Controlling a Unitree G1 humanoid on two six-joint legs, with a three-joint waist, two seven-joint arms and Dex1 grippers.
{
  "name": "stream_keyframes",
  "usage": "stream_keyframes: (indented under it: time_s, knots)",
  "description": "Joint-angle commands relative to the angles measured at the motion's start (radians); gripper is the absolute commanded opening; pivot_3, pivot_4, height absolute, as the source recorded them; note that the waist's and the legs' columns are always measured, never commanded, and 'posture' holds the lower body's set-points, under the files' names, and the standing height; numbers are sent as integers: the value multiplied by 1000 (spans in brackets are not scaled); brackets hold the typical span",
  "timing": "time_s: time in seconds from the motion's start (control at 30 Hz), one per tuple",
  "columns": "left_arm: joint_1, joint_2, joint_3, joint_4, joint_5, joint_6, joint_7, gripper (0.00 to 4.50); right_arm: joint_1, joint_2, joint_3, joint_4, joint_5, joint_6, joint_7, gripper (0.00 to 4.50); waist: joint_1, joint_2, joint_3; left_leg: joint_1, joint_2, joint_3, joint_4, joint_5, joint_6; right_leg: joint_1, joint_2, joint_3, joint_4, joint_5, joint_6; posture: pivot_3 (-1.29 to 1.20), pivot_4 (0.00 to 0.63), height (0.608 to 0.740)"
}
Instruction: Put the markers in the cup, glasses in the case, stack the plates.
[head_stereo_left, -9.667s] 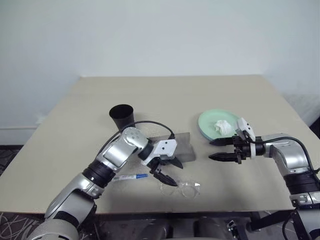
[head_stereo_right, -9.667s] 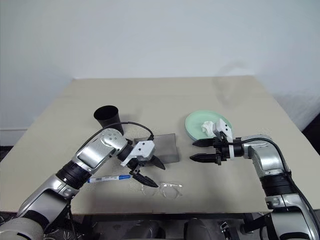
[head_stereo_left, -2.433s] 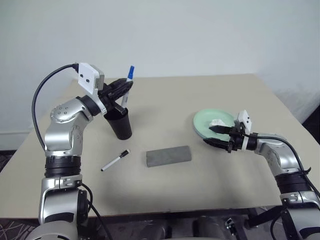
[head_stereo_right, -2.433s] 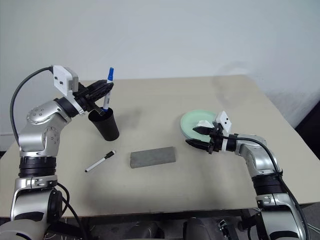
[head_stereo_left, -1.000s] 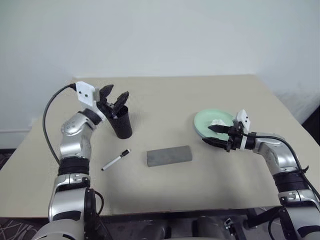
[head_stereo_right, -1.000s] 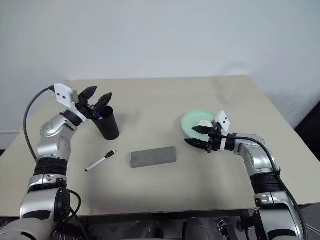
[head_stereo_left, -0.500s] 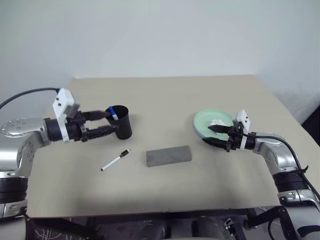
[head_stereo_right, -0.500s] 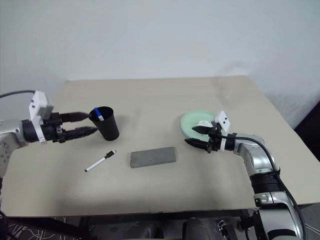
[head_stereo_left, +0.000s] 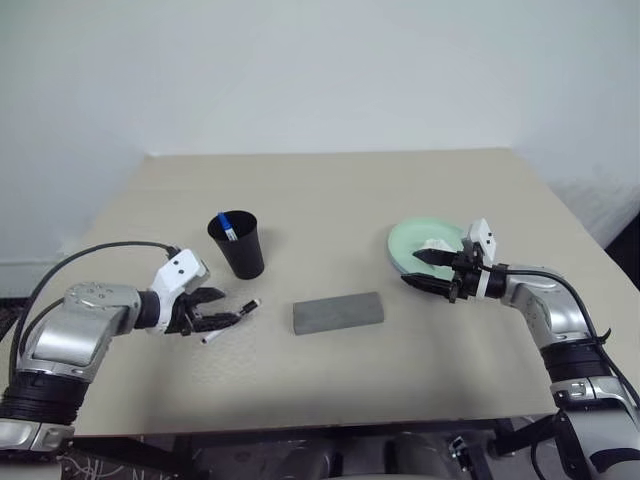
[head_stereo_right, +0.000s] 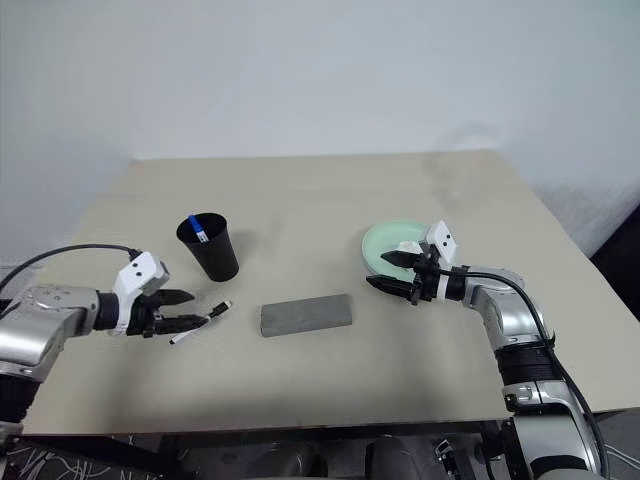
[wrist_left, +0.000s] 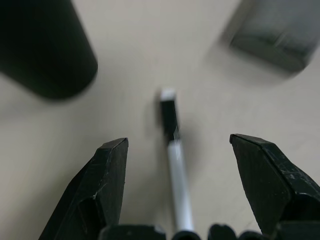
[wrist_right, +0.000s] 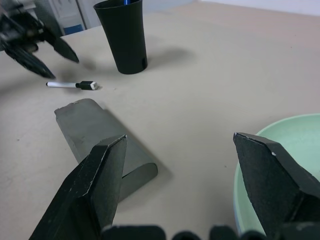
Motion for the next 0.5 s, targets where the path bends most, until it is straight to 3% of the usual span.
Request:
stream_keyframes:
  time_s: [0.03, 0.13, 0.23, 0.5]
  knots:
    - [-19, -12, -23, 32, 42, -33, -9, 3436, -1, -9, -23, -45, 10, -10, -8, 3701, 0, 0, 0, 0, 0, 0, 0, 0, 0, 0, 0, 0, 0, 0, 0, 0, 0, 740]
    - [-29, -26, -47, 71, 74, -49, -12, 3436, 3, -10, -25, -51, 12, -8, -13, 3701, 0, 0, 0, 0, 0, 0, 1, 0, 0, 1, 0, 0, 0, 0, 0, 0, 0, 740]
    - [-30, -34, -59, 97, 92, -73, -22, 2817, 5, -11, -25, -54, 12, -7, -16, 3701, 0, 1, 0, 1, 0, 0, 1, 0, 0, 1, -1, 0, 0, 0, 0, 0, 0, 740]
    - [-31, -47, -21, 109, 84, -96, -31, 109, -1, -11, -23, -49, 11, -8, -18, 3701, 0, 2, 0, 1, 0, 0, 1, 0, 0, 1, -1, 0, 1, 0, 0, 0, 0, 740]
